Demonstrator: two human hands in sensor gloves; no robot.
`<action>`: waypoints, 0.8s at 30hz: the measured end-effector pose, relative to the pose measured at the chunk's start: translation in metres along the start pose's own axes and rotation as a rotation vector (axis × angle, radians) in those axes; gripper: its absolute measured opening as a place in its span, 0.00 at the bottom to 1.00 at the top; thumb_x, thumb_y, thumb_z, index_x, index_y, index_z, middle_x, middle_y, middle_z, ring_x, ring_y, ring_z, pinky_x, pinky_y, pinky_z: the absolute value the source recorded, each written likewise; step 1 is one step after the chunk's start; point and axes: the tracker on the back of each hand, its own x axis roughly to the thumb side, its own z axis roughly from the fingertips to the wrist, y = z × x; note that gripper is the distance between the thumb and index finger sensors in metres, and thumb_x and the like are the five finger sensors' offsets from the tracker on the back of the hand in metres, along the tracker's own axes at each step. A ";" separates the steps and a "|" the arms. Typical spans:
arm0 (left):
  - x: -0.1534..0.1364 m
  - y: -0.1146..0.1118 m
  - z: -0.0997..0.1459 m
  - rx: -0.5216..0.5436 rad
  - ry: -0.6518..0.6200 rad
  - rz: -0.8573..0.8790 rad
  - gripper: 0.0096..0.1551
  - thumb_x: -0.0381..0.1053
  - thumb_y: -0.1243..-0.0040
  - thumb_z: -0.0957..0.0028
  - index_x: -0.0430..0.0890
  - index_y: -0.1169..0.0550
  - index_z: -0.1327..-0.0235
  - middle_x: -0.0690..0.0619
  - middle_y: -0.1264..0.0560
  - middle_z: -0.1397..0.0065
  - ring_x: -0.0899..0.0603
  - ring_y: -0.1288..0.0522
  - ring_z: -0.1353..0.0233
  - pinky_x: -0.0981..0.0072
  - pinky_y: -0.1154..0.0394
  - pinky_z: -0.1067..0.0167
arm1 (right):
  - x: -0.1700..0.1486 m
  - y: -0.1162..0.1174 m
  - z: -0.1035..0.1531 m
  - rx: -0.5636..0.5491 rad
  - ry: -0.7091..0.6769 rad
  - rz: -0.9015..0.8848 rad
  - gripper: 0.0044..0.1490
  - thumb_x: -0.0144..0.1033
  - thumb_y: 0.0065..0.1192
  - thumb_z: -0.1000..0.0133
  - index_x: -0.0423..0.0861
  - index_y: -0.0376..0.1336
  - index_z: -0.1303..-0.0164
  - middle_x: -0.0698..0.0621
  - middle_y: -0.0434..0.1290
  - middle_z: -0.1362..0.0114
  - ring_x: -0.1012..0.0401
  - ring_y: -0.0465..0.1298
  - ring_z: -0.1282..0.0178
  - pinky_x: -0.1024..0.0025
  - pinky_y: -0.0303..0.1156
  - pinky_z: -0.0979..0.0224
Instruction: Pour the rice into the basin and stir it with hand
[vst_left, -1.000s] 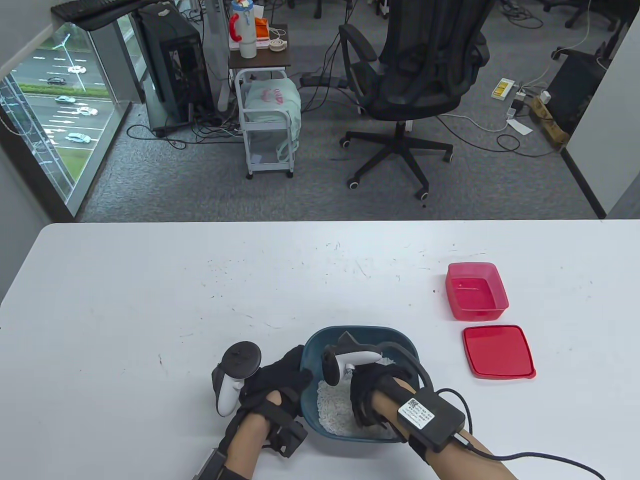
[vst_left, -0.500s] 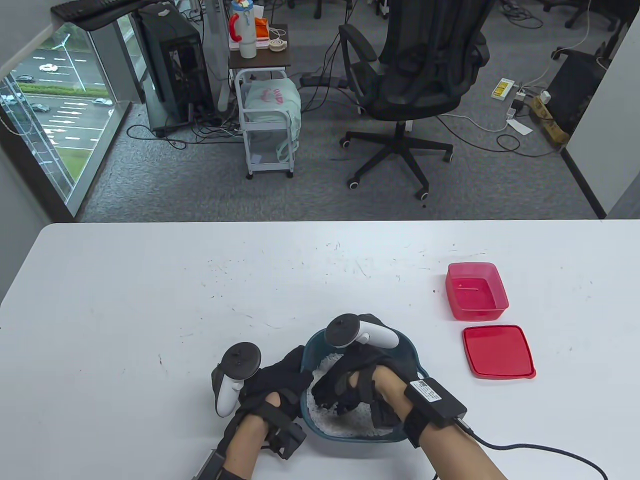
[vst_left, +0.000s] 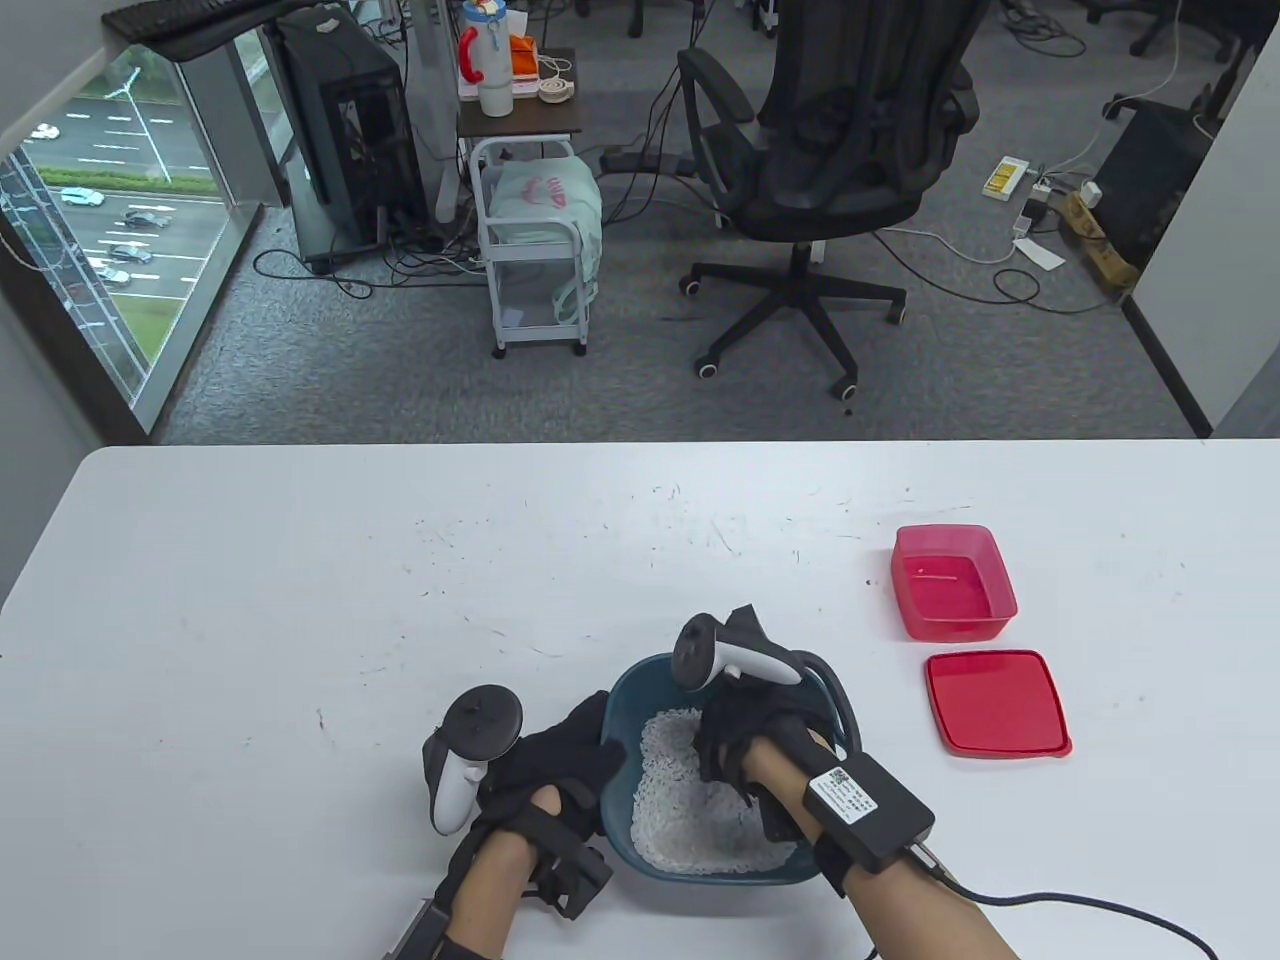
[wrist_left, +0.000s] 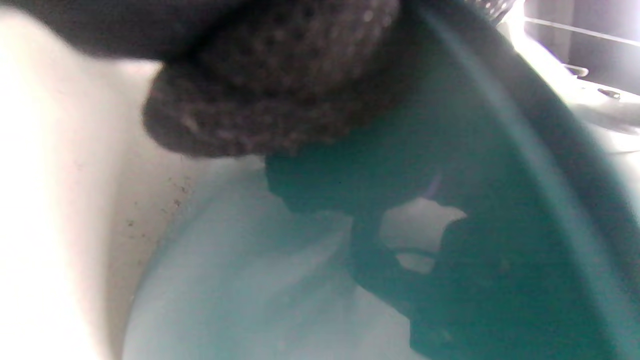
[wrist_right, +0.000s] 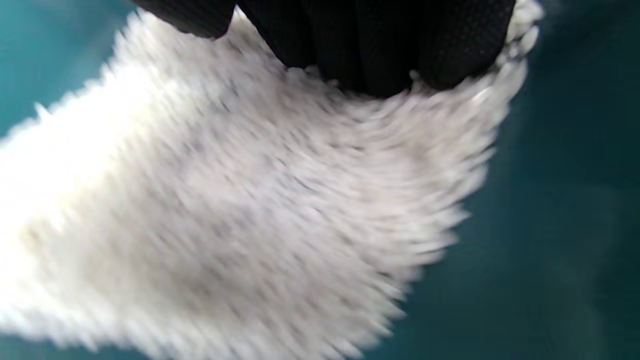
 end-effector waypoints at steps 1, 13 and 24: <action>0.000 0.000 0.000 0.004 0.004 0.003 0.40 0.47 0.34 0.47 0.36 0.34 0.23 0.28 0.28 0.29 0.50 0.12 0.80 0.71 0.13 0.90 | 0.002 0.004 0.002 0.014 0.006 0.038 0.40 0.44 0.60 0.54 0.32 0.68 0.38 0.30 0.77 0.40 0.36 0.80 0.49 0.43 0.76 0.50; -0.001 -0.001 0.002 0.030 0.023 0.009 0.40 0.46 0.34 0.48 0.36 0.34 0.23 0.28 0.27 0.30 0.49 0.12 0.81 0.71 0.13 0.90 | 0.029 0.031 0.022 0.276 -0.397 -0.085 0.39 0.44 0.65 0.60 0.31 0.76 0.48 0.30 0.84 0.47 0.35 0.85 0.54 0.41 0.80 0.55; -0.001 -0.001 0.001 0.007 0.005 0.001 0.40 0.47 0.35 0.47 0.36 0.34 0.23 0.28 0.28 0.29 0.49 0.13 0.80 0.70 0.14 0.89 | 0.025 0.007 -0.003 0.237 -0.548 -0.517 0.42 0.44 0.60 0.54 0.37 0.58 0.31 0.35 0.63 0.26 0.38 0.66 0.29 0.36 0.65 0.36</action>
